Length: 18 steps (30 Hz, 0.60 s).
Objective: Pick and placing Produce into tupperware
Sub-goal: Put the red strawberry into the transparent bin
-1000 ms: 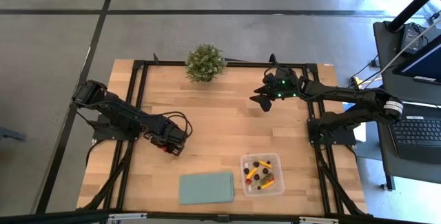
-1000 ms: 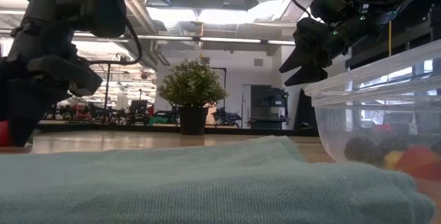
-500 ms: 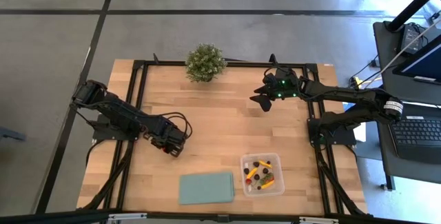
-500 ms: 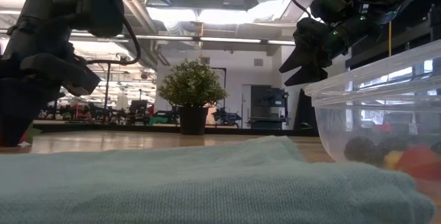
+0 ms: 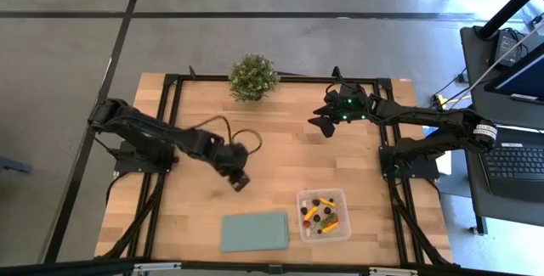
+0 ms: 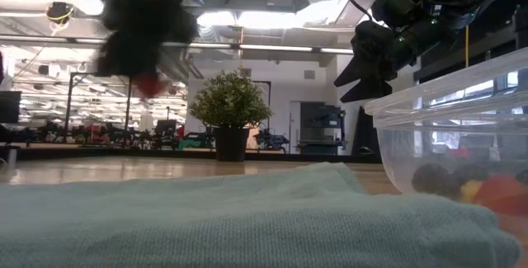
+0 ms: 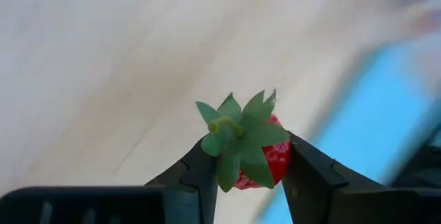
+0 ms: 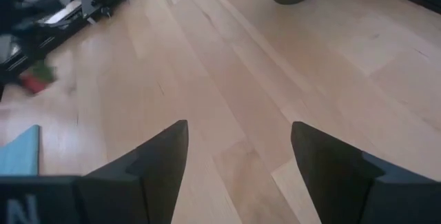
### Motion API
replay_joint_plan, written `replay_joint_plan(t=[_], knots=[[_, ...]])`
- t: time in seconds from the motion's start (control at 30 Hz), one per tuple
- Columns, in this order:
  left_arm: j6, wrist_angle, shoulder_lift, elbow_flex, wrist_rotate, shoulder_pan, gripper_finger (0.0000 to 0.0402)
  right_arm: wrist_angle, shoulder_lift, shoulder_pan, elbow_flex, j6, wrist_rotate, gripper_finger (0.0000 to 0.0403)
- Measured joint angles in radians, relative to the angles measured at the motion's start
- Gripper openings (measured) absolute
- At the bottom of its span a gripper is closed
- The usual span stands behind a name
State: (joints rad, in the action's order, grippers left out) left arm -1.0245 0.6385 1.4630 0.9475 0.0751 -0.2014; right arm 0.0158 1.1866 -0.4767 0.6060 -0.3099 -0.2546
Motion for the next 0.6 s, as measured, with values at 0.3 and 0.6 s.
replay_joint_plan(t=[0.3,0.6], knots=[[0.432,-0.554,0.036,0.191,-0.067,0.025,0.0119,-0.102,0.0,0.0,0.0,-0.019,0.0,0.0259],[0.624,-0.812,0.315,0.403,-0.011,0.022,0.0119,-0.118,0.0,-0.001,0.0,-0.052,0.0,0.0259]])
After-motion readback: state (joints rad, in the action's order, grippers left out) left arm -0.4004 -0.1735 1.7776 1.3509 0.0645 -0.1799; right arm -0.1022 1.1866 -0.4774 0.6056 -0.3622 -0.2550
